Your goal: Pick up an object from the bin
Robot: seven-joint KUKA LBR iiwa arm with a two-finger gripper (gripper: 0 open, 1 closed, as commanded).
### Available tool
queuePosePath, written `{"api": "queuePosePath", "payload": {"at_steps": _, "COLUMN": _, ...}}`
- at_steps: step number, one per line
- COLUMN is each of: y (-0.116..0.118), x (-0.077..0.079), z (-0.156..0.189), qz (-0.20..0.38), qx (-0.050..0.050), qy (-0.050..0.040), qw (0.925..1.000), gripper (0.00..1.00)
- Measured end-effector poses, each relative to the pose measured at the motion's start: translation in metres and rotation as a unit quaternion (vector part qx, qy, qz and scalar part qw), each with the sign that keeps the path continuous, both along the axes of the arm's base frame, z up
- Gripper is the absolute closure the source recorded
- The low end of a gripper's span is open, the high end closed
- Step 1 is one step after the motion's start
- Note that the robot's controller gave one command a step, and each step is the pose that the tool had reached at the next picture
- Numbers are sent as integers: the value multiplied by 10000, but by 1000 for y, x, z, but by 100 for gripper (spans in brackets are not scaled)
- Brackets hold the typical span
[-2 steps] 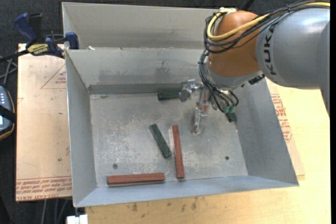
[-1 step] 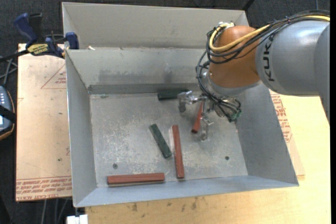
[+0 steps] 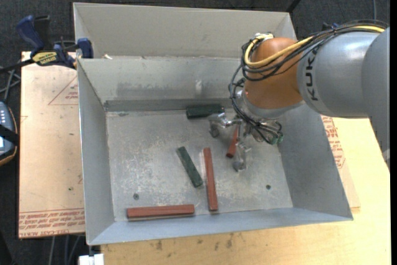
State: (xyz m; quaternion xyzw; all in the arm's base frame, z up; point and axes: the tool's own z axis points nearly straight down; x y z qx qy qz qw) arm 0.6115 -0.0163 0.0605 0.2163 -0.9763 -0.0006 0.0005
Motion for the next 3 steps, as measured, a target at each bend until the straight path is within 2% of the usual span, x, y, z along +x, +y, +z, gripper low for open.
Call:
{"api": "queuePosePath", "payload": {"at_steps": 1, "y": -30, "x": 41, "z": 11, "qz": 1285, "qx": 0, "qy": -34, "qw": 9917, "gripper": 100}}
{"api": "queuePosePath", "payload": {"at_steps": 2, "y": -30, "x": 41, "z": 11, "qz": 1285, "qx": 1, "qy": -33, "qw": 9917, "gripper": 100}}
{"api": "queuePosePath", "payload": {"at_steps": 3, "y": -30, "x": 34, "z": 52, "qz": 1228, "qx": 12, "qy": 4, "qw": 9924, "gripper": 100}}
